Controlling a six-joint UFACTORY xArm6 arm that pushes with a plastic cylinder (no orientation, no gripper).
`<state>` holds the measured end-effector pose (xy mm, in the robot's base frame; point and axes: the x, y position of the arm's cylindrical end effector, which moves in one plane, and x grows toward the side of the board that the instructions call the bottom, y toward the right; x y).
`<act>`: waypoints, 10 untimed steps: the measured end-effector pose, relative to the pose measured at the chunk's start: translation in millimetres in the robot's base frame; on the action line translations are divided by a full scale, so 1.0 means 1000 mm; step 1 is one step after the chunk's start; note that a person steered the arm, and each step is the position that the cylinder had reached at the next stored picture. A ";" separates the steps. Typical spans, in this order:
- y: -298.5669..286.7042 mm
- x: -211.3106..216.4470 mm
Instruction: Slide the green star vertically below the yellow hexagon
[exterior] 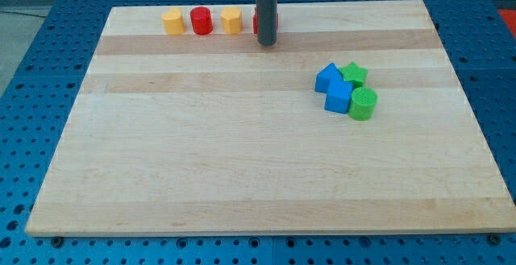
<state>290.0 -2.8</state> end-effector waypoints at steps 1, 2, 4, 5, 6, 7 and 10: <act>0.000 -0.009; 0.000 -0.011; 0.036 -0.011; 0.100 -0.008; 0.163 0.031; 0.192 0.081; 0.098 0.111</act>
<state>400.7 94.9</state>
